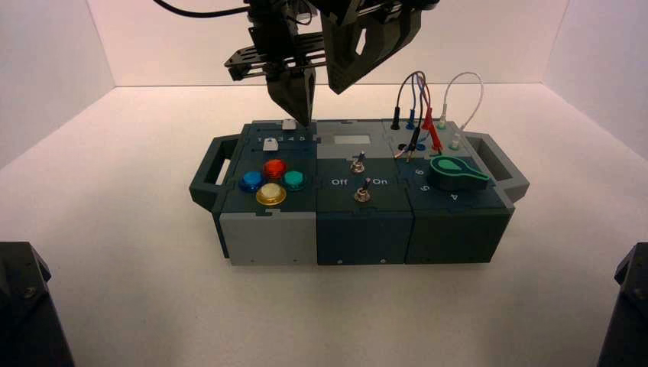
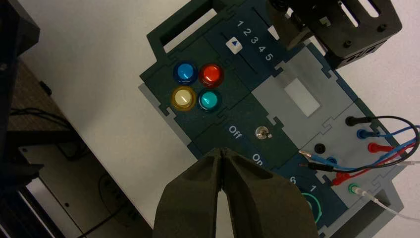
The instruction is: Move the top slider to position 2.
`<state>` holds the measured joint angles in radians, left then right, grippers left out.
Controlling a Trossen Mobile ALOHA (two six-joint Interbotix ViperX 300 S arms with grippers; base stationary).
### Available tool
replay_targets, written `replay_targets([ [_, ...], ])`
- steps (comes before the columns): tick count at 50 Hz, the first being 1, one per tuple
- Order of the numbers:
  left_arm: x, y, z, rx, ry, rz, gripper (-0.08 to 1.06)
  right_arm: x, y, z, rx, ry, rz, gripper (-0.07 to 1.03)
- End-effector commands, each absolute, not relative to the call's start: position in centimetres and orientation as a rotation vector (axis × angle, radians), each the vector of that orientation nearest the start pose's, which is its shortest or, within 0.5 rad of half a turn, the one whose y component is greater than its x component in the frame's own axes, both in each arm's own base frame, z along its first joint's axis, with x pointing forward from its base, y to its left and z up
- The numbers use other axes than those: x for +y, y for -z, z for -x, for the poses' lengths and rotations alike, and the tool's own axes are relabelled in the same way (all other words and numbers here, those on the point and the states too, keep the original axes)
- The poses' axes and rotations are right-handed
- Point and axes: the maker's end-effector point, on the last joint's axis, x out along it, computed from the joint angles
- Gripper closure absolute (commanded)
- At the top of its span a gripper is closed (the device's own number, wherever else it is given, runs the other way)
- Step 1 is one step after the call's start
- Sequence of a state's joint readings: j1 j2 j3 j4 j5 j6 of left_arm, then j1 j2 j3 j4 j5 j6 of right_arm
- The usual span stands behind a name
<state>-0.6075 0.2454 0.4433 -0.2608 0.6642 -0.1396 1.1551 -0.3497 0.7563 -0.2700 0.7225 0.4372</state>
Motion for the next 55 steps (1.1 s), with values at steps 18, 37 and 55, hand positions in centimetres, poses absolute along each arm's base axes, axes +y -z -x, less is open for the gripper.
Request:
replay_targets([
  [18, -23.8, -5.5, -32.3, 1.379, 0.386, -0.006, 1.01, 27.7, -16.9, -15.4, 0.95, -0.774, 0.491, 0.98],
  [37, -23.4, -5.7, -32.6, 1.365, 0.38, -0.003, 1.01, 27.8, -17.0, -15.4, 0.946, -0.777, 0.491, 0.98],
  [55, -22.0, -5.8, -33.0, 1.362, 0.358, 0.008, 1.01, 28.1, -17.2, -15.3, 0.938, -0.79, 0.499, 0.98],
])
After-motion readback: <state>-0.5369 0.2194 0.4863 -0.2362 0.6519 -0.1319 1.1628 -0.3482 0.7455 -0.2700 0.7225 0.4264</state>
